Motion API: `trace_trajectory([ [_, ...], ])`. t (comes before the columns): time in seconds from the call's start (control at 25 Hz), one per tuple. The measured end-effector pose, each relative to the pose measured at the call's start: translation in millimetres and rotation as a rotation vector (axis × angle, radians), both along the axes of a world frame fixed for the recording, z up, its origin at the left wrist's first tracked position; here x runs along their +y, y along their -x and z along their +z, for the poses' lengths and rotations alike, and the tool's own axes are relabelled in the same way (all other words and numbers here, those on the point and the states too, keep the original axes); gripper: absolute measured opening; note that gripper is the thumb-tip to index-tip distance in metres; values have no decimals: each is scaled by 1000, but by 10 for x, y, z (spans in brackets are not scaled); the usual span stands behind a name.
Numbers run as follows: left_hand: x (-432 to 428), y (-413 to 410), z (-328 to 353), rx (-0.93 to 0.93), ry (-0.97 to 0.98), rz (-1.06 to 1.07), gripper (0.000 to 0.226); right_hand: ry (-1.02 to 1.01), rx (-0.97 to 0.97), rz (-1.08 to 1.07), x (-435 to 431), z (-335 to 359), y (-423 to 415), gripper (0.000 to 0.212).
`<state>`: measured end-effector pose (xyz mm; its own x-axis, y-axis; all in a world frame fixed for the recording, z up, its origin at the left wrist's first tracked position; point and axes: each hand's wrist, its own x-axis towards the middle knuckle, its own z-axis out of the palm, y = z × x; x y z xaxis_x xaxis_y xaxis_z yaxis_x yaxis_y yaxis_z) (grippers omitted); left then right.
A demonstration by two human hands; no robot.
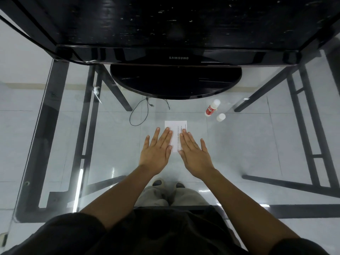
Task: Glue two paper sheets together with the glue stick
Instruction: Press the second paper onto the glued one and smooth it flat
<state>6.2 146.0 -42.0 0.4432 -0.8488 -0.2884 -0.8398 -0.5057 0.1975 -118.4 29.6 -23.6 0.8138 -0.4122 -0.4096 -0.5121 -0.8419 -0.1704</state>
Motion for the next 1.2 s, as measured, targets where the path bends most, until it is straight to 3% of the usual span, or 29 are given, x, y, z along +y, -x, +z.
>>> trace_trajectory([
  [0.28,2,-2,1,-41,-38,-18,58,5,-11,263,4,39,104,71],
  [0.88,-1,-10,16,6,-16,0,55,50,45,299,-231,147,396,77],
  [1.2,13,-16,20,-3,-10,-13,55,-6,1,355,-154,82,153,68],
])
